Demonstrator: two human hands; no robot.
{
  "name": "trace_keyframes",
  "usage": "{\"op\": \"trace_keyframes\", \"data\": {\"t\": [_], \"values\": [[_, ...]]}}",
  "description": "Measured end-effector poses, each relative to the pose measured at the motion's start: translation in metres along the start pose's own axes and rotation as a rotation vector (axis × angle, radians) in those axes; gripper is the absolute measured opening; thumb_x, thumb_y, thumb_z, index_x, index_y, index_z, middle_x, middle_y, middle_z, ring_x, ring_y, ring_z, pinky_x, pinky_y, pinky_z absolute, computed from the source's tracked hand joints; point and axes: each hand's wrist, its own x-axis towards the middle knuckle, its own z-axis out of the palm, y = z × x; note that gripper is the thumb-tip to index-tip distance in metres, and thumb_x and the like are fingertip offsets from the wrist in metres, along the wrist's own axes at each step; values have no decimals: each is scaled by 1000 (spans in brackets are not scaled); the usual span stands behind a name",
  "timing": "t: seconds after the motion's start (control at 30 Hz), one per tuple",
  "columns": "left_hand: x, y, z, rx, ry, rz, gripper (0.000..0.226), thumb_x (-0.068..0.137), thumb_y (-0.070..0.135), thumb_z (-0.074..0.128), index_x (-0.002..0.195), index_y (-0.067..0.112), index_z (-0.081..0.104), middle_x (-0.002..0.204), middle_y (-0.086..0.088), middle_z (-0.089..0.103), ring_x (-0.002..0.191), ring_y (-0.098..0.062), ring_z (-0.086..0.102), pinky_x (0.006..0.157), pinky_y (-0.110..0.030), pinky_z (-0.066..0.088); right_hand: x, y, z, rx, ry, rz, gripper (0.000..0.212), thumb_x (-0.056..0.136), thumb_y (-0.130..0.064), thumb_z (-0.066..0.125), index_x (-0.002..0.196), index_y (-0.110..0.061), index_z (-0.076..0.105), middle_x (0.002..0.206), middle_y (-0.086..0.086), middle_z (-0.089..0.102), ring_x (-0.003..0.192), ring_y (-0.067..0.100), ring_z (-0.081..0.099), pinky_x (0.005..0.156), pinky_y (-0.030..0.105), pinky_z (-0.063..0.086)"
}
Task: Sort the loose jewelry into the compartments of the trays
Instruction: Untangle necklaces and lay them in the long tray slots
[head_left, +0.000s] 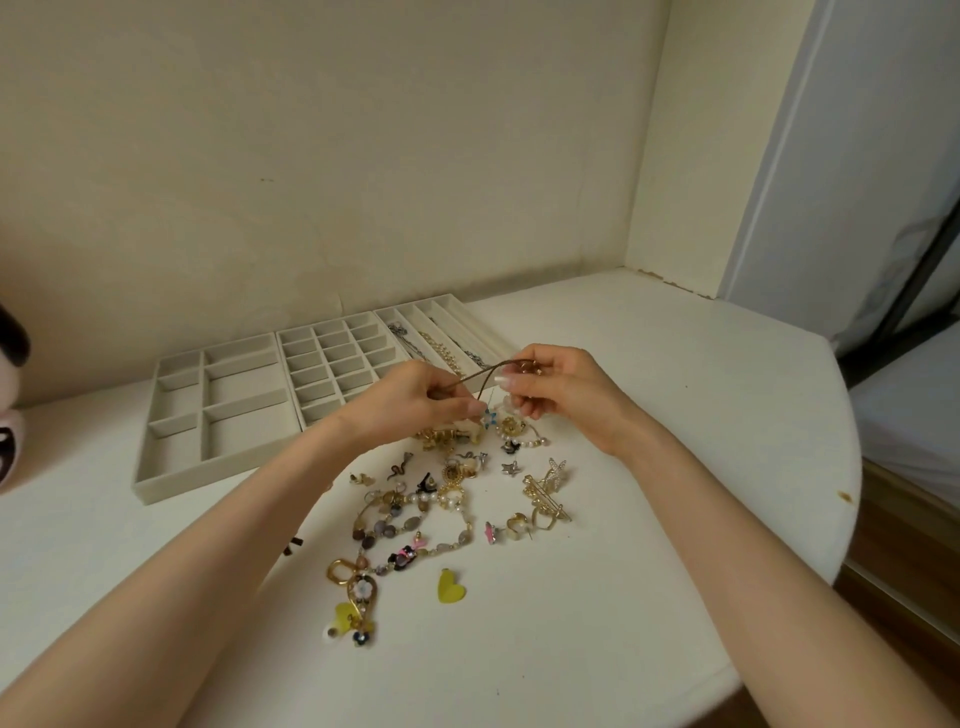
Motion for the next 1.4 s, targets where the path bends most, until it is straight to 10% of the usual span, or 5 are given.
{"op": "trace_keyframes", "data": {"t": [0.27, 0.57, 0.87, 1.1, 1.4], "values": [[0, 0, -1, -81, 58, -28, 33, 91, 26, 57, 84, -6, 66, 46, 12, 29, 42, -4, 27, 43, -11, 23, -1, 3, 7, -182, -109, 52, 29, 74, -4, 76, 101, -13, 71, 83, 4, 58, 72, 10, 52, 66, 22, 47], [4, -4, 3, 123, 77, -24, 18, 85, 39, 63, 74, 26, 71, 69, -20, 58, 53, -14, 38, 53, -26, 28, -1, 0, -1, -191, -81, 39, 10, 84, -10, 69, 94, -9, 70, 65, 2, 57, 57, 11, 49, 54, 22, 39], [6, 0, -6, 216, 175, -9, 19, 86, 35, 63, 82, 18, 70, 53, 8, 47, 45, -5, 36, 50, -22, 26, -1, -2, -3, -12, -106, 47, 21, 90, -15, 61, 109, -10, 69, 61, 2, 56, 59, 16, 45, 56, 25, 37], [1, -1, -44, -302, 117, -31, 23, 83, 14, 66, 106, 11, 65, 73, -1, 47, 66, -9, 45, 62, -17, 41, 2, -3, -10, 115, 62, 101, 33, 90, 11, 45, 116, -2, 62, 77, 7, 60, 63, 10, 54, 54, 18, 47], [36, -25, -67, -463, 464, -111, 24, 89, -14, 45, 107, -2, 54, 82, -16, 63, 57, -8, 67, 57, -20, 57, 2, 1, -15, 91, 391, -7, 17, 87, 8, 58, 99, -2, 63, 74, 15, 67, 54, 17, 67, 54, 24, 56]]}}
